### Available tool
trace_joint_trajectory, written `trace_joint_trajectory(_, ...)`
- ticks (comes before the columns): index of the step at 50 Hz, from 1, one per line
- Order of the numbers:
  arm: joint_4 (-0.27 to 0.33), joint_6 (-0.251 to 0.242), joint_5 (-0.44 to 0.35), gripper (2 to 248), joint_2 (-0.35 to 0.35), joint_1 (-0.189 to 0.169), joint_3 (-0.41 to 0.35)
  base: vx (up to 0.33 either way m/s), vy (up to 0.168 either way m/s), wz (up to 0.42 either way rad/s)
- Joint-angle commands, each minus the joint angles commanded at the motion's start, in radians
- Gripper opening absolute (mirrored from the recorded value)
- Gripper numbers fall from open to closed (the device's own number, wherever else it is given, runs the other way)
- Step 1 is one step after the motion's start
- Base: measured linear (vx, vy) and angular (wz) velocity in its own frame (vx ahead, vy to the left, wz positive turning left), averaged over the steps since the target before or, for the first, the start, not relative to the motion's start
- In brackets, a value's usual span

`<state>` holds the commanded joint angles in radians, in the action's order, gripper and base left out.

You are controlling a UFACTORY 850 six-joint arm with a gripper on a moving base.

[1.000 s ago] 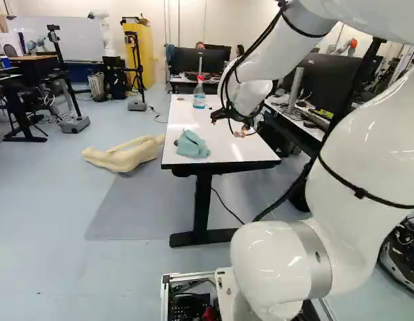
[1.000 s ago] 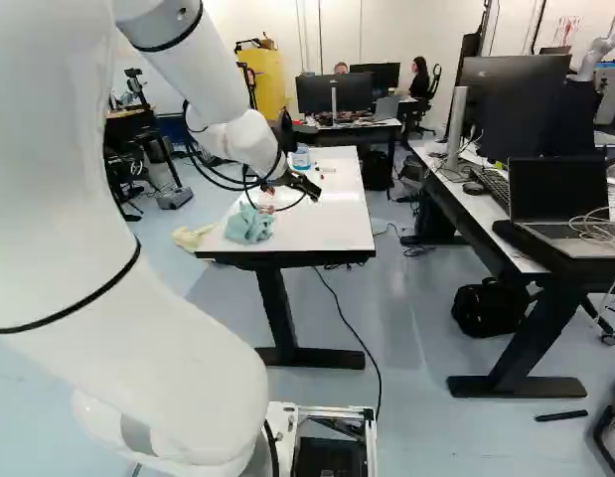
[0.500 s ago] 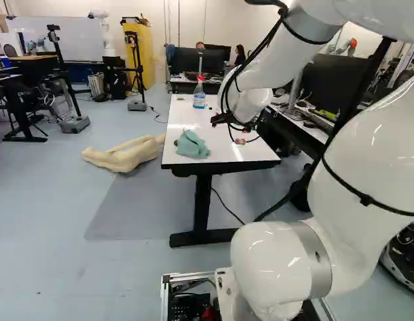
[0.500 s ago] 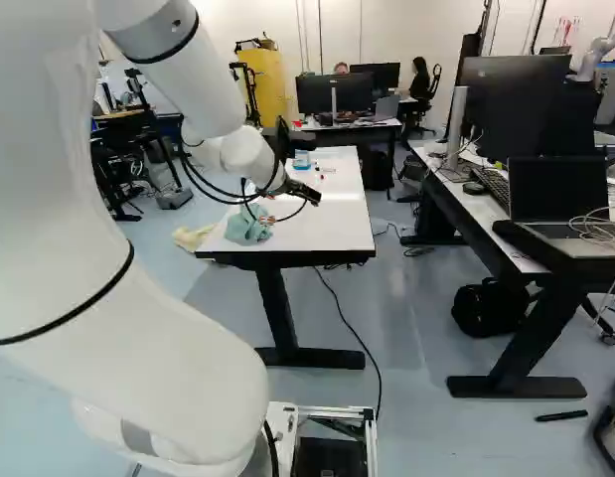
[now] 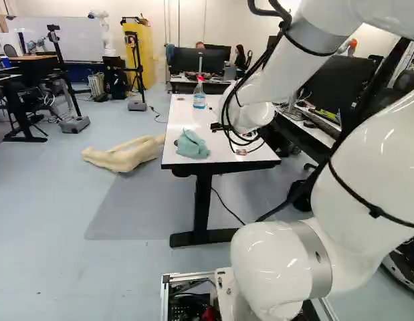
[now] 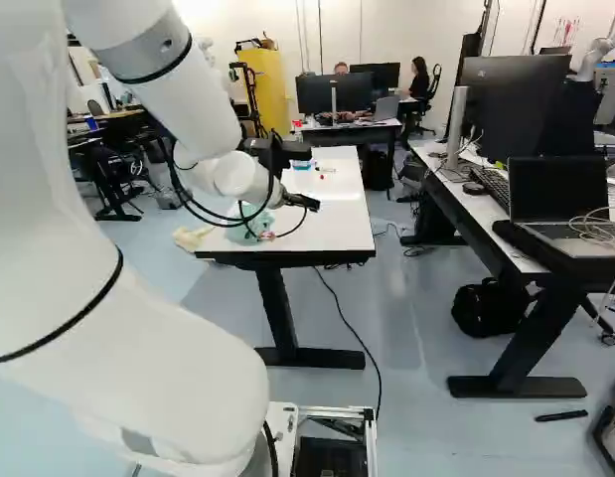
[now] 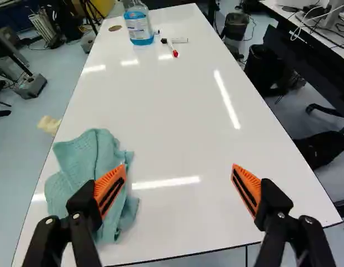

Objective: Clean the table with the green towel

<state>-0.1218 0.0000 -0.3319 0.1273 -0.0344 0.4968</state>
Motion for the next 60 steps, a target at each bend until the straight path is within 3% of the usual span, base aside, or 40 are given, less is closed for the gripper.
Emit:
trace_joint_trajectory(31,0.064,0.0,-0.283,247,0.079,0.018,-0.214,0.0,0.0,0.0)
trace_joint_trajectory(60,0.103,0.0,-0.456,247,0.128,0.029,-0.345,0.0,0.0,0.0)
